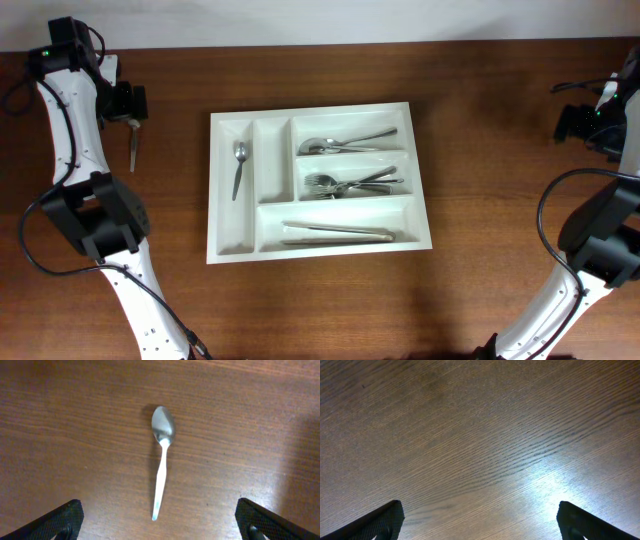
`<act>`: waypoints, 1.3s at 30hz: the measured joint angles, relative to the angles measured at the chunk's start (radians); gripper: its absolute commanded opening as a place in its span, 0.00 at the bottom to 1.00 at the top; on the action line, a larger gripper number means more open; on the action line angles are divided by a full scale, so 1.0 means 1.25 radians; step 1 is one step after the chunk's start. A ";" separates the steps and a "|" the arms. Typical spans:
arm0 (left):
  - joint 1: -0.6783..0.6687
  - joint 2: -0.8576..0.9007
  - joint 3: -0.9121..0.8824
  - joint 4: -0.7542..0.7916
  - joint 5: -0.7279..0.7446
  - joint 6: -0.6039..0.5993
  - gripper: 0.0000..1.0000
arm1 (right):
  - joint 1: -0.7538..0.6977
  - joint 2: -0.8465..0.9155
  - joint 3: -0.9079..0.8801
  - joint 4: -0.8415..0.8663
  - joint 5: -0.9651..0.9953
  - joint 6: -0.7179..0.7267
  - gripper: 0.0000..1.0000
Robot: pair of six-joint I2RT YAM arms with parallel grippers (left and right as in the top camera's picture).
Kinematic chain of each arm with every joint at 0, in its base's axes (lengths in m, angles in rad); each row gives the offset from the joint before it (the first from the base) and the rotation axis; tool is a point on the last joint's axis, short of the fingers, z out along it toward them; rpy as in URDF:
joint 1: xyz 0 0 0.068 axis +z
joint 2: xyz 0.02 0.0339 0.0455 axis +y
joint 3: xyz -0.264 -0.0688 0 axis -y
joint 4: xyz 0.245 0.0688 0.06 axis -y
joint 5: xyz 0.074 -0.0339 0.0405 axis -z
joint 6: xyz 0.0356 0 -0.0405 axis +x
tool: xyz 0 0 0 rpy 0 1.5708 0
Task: Pack container
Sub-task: 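Move the left gripper back left over the remaining spoon, then lower the left gripper and close it on the spoon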
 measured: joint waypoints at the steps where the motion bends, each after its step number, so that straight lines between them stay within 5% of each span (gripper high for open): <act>1: 0.000 0.000 0.000 -0.010 -0.001 0.000 0.99 | 0.000 0.000 0.000 0.000 0.000 0.000 0.99; 10: 0.000 0.018 0.000 -0.078 -0.016 0.000 0.99 | 0.000 0.000 0.000 0.000 0.000 0.000 0.99; 39: 0.001 0.135 0.000 -0.001 -0.006 0.000 0.99 | 0.000 0.000 0.000 0.000 0.000 0.000 0.99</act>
